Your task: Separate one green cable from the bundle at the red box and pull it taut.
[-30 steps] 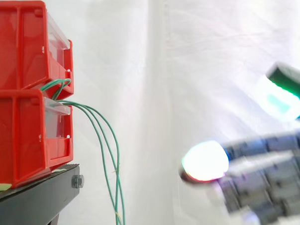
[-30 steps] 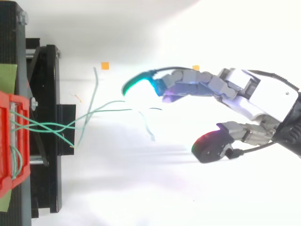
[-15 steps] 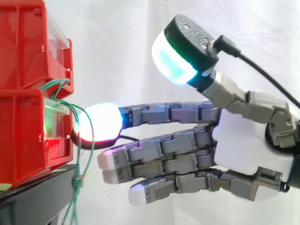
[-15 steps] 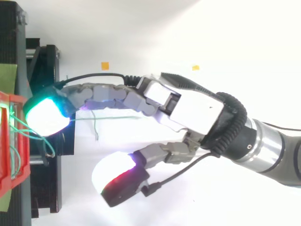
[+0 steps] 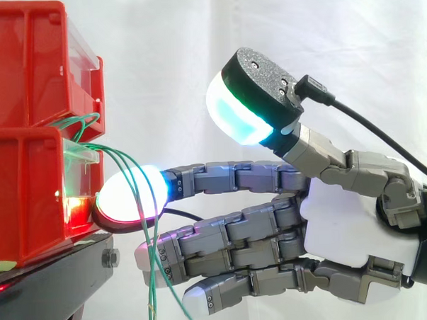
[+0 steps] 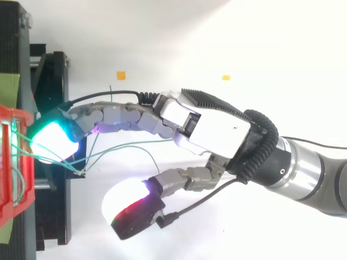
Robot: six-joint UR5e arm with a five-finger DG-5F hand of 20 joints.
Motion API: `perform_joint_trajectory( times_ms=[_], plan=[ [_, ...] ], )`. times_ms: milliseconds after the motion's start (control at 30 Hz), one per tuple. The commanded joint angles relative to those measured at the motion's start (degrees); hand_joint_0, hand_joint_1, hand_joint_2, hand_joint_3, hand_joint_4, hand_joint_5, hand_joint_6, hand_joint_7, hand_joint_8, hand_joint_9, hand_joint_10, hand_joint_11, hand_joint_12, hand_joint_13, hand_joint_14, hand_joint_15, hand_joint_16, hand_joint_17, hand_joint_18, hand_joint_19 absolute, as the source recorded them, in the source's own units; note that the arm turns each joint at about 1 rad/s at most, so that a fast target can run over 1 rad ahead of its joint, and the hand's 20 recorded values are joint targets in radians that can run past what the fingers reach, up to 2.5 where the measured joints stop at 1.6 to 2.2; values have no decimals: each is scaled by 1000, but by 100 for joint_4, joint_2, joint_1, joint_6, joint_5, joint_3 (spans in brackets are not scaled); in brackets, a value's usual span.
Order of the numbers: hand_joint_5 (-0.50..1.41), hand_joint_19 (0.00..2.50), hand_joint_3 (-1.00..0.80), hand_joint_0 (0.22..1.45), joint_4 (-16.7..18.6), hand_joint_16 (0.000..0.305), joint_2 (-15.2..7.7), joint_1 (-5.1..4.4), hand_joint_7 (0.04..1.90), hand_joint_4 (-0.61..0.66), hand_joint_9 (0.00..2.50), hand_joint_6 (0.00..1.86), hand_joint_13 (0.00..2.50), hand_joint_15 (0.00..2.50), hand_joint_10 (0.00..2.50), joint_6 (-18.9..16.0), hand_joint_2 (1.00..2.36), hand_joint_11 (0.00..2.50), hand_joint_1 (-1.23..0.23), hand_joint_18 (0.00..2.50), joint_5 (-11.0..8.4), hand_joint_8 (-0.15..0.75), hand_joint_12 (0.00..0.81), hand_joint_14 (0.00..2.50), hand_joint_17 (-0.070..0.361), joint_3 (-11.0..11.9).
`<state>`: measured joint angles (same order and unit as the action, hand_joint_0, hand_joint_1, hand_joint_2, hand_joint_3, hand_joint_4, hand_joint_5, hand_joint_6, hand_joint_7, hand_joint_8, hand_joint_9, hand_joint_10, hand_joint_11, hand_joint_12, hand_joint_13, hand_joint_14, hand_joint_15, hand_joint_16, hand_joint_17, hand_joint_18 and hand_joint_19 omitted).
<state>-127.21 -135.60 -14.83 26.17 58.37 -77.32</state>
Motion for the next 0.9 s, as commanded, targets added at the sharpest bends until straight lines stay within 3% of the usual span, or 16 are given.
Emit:
perform_joint_trajectory(
  times_ms=[0, 133, 333, 367, 600, 733, 767, 833, 867],
  plan=[
    [-253, 654, -500, 399, 3, 64, -1, -38, 625, 129, 600, 501, 400, 367, 12, 11, 1000, 362, -498, 401, -18, 331, 375, 13, 144, -3],
    [-231, 669, -500, 412, 30, 63, -1, -178, 681, 165, 619, 502, 415, 384, 11, 125, 1000, 396, -574, 408, -326, 328, 370, 14, 142, -3],
    [-194, 668, -500, 427, 144, 61, -1, -257, 744, 226, 652, 502, 424, 402, 12, 160, 1000, 435, -683, 398, -431, 326, 361, 13, 138, -3],
    [-189, 667, -500, 429, 205, 61, -1, -301, 747, 239, 648, 502, 422, 399, 14, 160, 1000, 443, -693, 395, -572, 326, 361, 15, 137, -3],
    [-190, 650, -500, 409, 232, 65, -1, -310, 681, 304, 534, 502, 359, 389, 10, 125, 1000, 379, -761, 365, -590, 335, 364, 13, 145, -3],
    [-178, 636, -500, 392, 258, 67, -1, -310, 692, 344, 507, 502, 344, 384, 9, 28, 1000, 349, -799, 368, -765, 346, 372, 12, 151, -3],
    [-177, 629, -500, 390, 276, 68, -1, -310, 700, 345, 501, 502, 342, 380, 9, -51, 1000, 348, -814, 370, -976, 350, 374, 12, 153, -3],
    [-175, 629, -500, 386, 267, 69, -1, -319, 724, 341, 482, 502, 327, 372, 9, -139, 1000, 332, -827, 370, -1196, 356, 379, 12, 155, -3],
    [-175, 619, -500, 383, 258, 70, -1, -319, 743, 335, 475, 502, 325, 374, 11, -209, 1000, 317, -834, 372, -1460, 359, 380, 13, 157, 6]
  ],
)
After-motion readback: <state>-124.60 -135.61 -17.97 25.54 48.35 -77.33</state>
